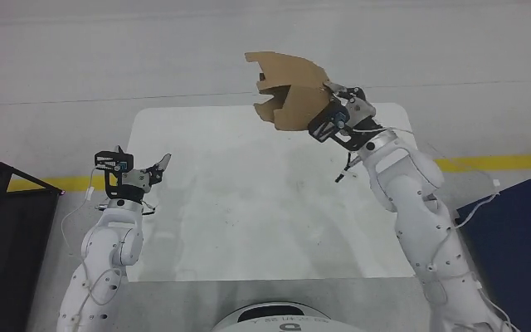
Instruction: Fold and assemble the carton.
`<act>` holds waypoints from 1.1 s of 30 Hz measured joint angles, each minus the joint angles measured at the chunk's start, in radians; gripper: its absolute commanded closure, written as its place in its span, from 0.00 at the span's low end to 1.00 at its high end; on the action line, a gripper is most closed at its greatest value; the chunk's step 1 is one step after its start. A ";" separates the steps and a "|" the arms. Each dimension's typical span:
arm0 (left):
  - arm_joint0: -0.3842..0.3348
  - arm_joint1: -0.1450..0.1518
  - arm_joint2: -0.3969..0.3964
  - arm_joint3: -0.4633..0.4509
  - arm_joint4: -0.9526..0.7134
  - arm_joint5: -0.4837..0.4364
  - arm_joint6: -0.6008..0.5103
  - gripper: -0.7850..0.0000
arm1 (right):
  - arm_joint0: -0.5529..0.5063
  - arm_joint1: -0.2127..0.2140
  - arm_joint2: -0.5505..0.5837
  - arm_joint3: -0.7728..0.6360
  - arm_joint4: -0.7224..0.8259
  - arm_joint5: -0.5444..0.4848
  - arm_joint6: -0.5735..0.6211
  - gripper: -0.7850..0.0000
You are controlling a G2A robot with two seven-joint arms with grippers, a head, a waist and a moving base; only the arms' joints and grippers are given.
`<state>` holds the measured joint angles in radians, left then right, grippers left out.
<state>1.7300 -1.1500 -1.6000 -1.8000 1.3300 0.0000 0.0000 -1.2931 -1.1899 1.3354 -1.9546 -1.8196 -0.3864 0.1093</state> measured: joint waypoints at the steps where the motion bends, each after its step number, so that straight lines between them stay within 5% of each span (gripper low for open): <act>1: 0.000 0.000 0.000 0.000 0.000 0.000 0.000 0.00 | 0.002 0.000 0.011 0.012 0.079 -0.043 -0.012 1.00; 6: 0.000 0.000 0.000 0.000 0.000 0.000 0.000 0.00 | 0.043 -0.002 0.048 0.130 0.526 -0.258 0.044 1.00; 11: 0.000 0.000 0.000 0.000 0.000 0.000 0.000 0.00 | 0.073 -0.002 0.044 0.198 0.791 -0.285 0.151 1.00; 27: 0.000 0.000 0.000 0.000 0.000 0.000 0.000 0.00 | 0.068 -0.001 0.044 0.201 0.823 -0.241 0.192 1.00; 33: 0.000 0.000 0.000 0.000 0.000 0.000 0.000 0.00 | 0.104 0.008 0.036 0.357 1.224 -0.436 0.307 1.00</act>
<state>1.7300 -1.1500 -1.6000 -1.8000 1.3300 0.0000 0.0000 -1.1892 -1.1817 1.3714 -1.5976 -0.5952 -0.8219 0.4158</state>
